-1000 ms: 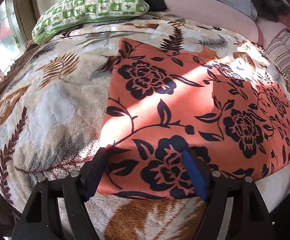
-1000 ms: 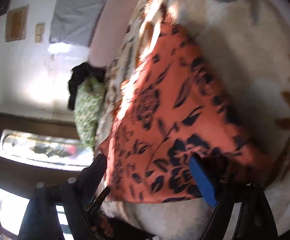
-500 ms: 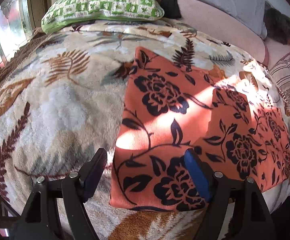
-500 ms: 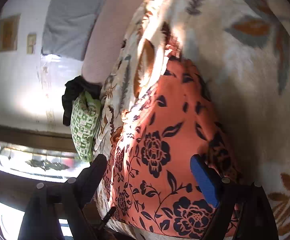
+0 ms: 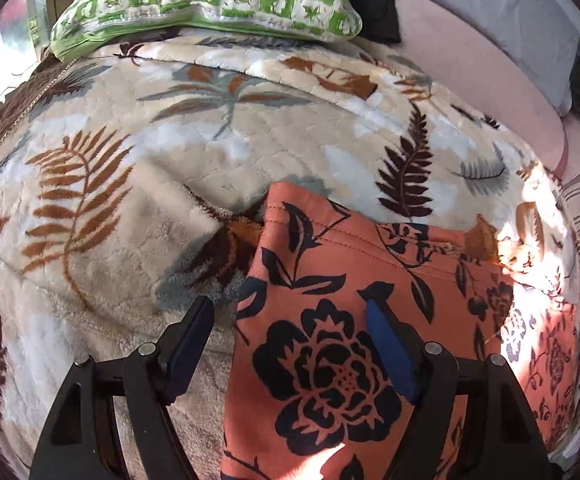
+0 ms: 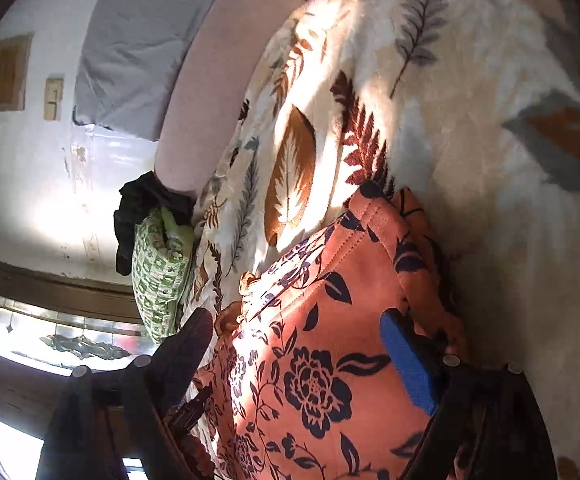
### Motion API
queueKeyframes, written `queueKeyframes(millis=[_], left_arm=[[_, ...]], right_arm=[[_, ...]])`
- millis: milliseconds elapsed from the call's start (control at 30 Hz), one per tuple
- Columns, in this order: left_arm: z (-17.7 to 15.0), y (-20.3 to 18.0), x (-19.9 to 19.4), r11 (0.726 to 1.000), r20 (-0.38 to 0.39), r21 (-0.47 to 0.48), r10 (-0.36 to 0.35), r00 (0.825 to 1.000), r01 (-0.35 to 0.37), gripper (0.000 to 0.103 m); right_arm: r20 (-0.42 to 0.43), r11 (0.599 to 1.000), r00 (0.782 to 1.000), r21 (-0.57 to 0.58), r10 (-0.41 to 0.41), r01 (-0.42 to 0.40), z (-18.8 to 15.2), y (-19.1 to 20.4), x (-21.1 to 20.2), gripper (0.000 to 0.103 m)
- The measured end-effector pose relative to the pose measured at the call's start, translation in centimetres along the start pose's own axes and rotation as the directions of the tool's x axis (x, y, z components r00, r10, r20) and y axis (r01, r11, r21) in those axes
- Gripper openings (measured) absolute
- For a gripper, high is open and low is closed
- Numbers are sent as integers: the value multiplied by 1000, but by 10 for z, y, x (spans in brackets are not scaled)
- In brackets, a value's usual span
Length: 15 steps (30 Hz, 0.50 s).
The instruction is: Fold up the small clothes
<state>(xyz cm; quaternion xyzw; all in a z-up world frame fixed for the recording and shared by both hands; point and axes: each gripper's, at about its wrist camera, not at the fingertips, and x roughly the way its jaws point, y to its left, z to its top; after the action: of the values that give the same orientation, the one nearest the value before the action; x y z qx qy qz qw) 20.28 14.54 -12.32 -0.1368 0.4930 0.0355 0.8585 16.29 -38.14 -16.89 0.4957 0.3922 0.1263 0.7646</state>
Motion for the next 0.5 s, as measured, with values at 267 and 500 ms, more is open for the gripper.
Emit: queueKeyframes(millis=[267, 500], left_arm=[[-69, -63, -68, 975, 123, 138, -190, 974, 172, 80], [-112, -97, -23, 959, -8, 252, -133, 991, 131, 80]], right_arm=[[23, 986, 999, 160, 42, -45, -147, -43, -89, 89], [101, 952, 992, 291, 73, -99, -147, -81, -70, 89]])
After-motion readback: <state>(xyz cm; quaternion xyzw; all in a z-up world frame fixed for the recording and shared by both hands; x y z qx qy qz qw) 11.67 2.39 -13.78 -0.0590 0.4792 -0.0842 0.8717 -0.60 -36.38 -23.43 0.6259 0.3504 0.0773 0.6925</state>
